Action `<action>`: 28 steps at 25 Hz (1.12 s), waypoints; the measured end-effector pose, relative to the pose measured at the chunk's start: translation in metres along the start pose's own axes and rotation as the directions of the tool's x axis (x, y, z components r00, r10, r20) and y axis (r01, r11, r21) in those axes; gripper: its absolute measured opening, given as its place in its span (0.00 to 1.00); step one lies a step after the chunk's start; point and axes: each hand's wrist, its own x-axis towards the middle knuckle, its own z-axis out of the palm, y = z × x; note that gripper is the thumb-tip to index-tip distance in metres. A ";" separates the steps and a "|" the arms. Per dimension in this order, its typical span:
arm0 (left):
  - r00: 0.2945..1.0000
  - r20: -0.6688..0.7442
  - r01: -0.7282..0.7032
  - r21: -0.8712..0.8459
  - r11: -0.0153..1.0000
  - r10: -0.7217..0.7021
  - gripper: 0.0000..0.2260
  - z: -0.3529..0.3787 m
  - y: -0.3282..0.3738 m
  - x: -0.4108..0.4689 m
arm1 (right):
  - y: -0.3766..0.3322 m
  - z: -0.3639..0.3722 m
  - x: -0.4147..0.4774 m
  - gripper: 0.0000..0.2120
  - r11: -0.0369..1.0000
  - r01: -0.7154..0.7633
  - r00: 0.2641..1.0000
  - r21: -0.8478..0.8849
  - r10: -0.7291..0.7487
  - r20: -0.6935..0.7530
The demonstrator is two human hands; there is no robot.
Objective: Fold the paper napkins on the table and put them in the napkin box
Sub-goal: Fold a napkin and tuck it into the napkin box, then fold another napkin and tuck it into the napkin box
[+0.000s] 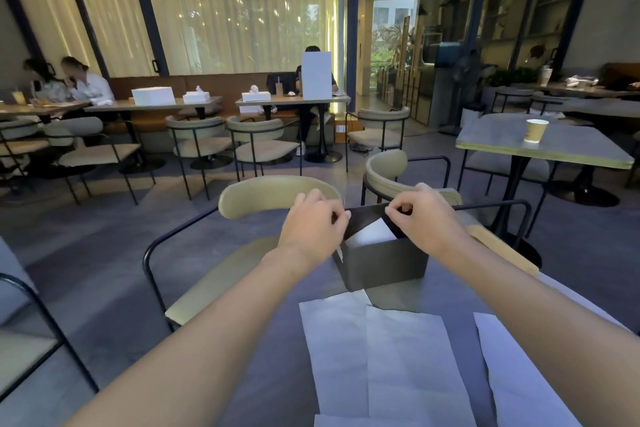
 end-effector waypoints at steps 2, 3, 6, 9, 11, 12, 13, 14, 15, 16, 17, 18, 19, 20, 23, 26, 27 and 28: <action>0.999 0.003 0.033 -0.005 0.999 -0.033 0.14 -0.007 -0.013 -0.013 | -0.020 -0.003 -0.017 0.10 0.982 0.006 1.000 0.191 -0.010 0.023; 0.999 0.013 0.045 0.009 0.999 -0.045 0.13 -0.009 -0.019 -0.020 | -0.032 -0.003 -0.028 0.10 0.971 0.016 0.998 0.239 -0.028 0.049; 0.994 0.056 0.098 0.010 0.995 -0.098 0.13 -0.010 -0.030 -0.046 | -0.057 0.009 -0.057 0.11 0.951 0.054 0.973 0.304 -0.119 0.199; 0.978 0.133 0.157 0.041 0.987 -0.161 0.08 0.001 -0.040 -0.072 | -0.056 0.038 -0.076 0.09 0.971 0.005 0.917 0.240 -0.100 0.387; 0.965 0.200 0.157 0.075 0.985 -0.169 0.08 0.012 -0.046 -0.086 | -0.048 0.062 -0.083 0.09 0.996 0.024 0.897 0.091 -0.062 0.438; 0.958 0.230 0.152 0.101 0.983 -0.172 0.08 0.017 -0.047 -0.092 | -0.046 0.072 -0.087 0.09 1.000 0.025 0.896 0.019 -0.031 0.443; 0.952 0.250 0.151 0.113 0.982 -0.176 0.08 0.022 -0.047 -0.095 | -0.046 0.078 -0.089 0.09 0.999 0.020 0.900 -0.025 -0.007 0.436; 0.950 0.263 0.147 0.099 0.984 -0.168 0.09 0.026 -0.048 -0.097 | -0.045 0.083 -0.091 0.09 0.998 0.015 0.904 -0.053 0.009 0.427; 0.951 0.264 0.144 0.076 0.987 -0.159 0.09 0.031 -0.049 -0.097 | -0.045 0.086 -0.093 0.09 0.997 0.015 0.907 -0.069 0.016 0.421; 0.955 0.256 0.140 0.058 0.989 -0.150 0.10 0.033 -0.049 -0.097 | -0.046 0.086 -0.094 0.09 0.998 0.013 0.908 -0.068 0.017 0.418; 0.958 0.247 0.142 0.046 0.989 -0.149 0.10 0.034 -0.048 -0.098 | -0.045 0.088 -0.095 0.09 0.998 0.016 0.912 -0.055 0.008 0.410; 0.962 0.233 0.138 0.031 0.990 -0.142 0.10 0.035 -0.047 -0.098 | -0.043 0.090 -0.095 0.08 0.998 0.022 0.914 -0.056 0.002 0.406; 0.966 0.219 0.135 0.012 0.991 -0.135 0.09 0.037 -0.048 -0.098 | -0.042 0.091 -0.095 0.08 0.998 0.035 0.914 -0.052 -0.011 0.406; 0.971 0.208 0.126 -0.005 0.992 -0.122 0.09 0.038 -0.049 -0.098 | -0.042 0.090 -0.095 0.09 0.998 0.050 0.912 -0.044 -0.027 0.410; 0.980 0.180 0.088 0.007 0.996 -0.088 0.09 0.040 -0.046 -0.102 | -0.046 0.085 -0.099 0.11 0.994 0.097 0.903 -0.043 -0.070 0.423; 0.993 0.105 0.051 0.020 0.999 -0.053 0.09 0.035 -0.048 -0.102 | -0.048 0.080 -0.103 0.11 0.995 0.091 0.937 0.032 -0.096 0.337; 0.996 0.075 0.044 -0.012 0.999 -0.043 0.09 0.027 -0.049 -0.101 | -0.048 0.077 -0.104 0.05 0.991 0.064 0.959 0.116 -0.093 0.269; 0.999 0.038 0.026 -0.055 0.998 -0.024 0.09 0.016 -0.051 -0.098 | -0.050 0.073 -0.104 0.07 0.980 0.050 0.977 0.191 -0.088 0.195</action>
